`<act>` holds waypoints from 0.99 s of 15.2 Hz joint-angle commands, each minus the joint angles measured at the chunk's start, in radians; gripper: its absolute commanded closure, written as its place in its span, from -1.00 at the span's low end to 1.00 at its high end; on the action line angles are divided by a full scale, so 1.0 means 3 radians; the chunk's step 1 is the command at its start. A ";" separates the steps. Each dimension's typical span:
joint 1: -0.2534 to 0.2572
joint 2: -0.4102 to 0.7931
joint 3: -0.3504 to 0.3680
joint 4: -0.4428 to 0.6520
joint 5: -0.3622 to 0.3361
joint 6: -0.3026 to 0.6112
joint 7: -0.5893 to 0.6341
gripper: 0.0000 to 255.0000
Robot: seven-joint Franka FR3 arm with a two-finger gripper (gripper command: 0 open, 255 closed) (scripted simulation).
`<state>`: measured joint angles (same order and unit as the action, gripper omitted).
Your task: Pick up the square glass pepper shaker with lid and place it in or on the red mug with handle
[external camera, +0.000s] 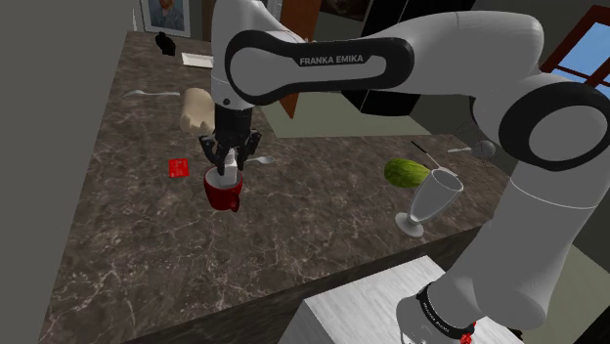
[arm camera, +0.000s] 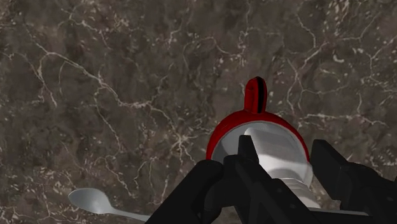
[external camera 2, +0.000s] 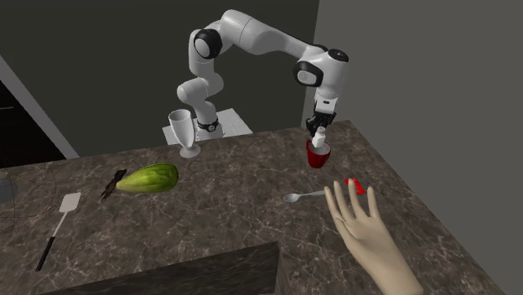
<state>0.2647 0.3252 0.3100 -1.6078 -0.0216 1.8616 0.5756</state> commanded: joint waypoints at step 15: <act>0.0003 -0.0007 0.0002 0.0413 0.0004 -0.0418 -0.0004 -1.00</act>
<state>0.2661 0.3233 0.3109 -1.4995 -0.0208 1.7536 0.5756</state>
